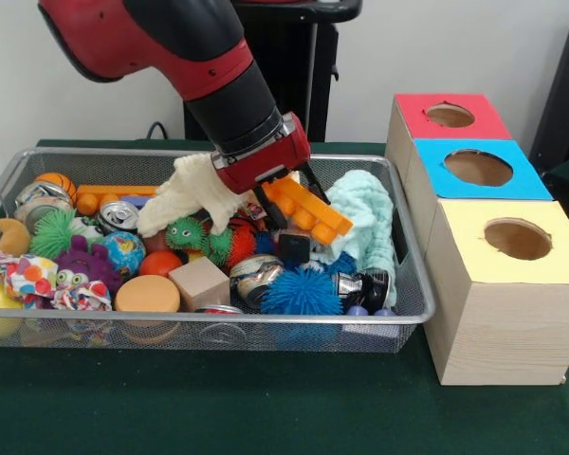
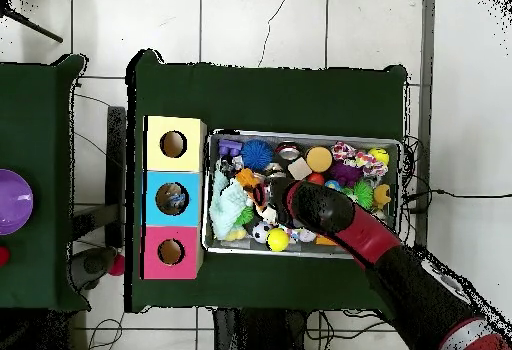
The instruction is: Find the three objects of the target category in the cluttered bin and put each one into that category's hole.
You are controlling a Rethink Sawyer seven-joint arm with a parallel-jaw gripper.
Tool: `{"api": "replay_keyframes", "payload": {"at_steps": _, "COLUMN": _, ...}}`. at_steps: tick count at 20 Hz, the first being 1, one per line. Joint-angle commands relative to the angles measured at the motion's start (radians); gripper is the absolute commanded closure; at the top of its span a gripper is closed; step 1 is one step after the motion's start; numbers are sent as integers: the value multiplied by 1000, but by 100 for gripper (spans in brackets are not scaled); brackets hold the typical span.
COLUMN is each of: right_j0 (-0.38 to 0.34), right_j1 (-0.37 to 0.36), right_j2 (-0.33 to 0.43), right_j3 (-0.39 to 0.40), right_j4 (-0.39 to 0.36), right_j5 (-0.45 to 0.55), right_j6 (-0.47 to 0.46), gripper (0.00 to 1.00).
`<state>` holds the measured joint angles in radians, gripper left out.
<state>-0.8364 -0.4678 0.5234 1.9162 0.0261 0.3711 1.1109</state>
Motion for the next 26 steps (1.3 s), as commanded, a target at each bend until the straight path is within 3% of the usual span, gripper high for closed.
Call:
{"api": "replay_keyframes", "payload": {"at_steps": 1, "right_j0": 53, "right_j1": -13, "right_j2": -100, "right_j3": -56, "right_j4": -73, "right_j5": -59, "right_j6": 147, "gripper": 0}}
{"api": "replay_keyframes", "payload": {"at_steps": 7, "right_j0": 103, "right_j1": -77, "right_j2": -148, "right_j3": -90, "right_j4": -128, "right_j5": -11, "right_j6": 111, "gripper": 0}}
{"api": "replay_keyframes", "payload": {"at_steps": 12, "right_j0": 137, "right_j1": -188, "right_j2": -189, "right_j3": -80, "right_j4": -76, "right_j5": 113, "right_j6": 163, "gripper": 0}}
{"api": "replay_keyframes", "payload": {"at_steps": 18, "right_j0": 157, "right_j1": -269, "right_j2": -219, "right_j3": -88, "right_j4": -49, "right_j5": 224, "right_j6": 163, "gripper": 0}}
{"api": "replay_keyframes", "payload": {"at_steps": 23, "right_j0": 173, "right_j1": -320, "right_j2": -234, "right_j3": -109, "right_j4": -30, "right_j5": 315, "right_j6": 183, "gripper": 0}}
{"api": "replay_keyframes", "payload": {"at_steps": 26, "right_j0": 172, "right_j1": -318, "right_j2": -231, "right_j3": -115, "right_j4": -21, "right_j5": 320, "right_j6": 192, "gripper": 0}}
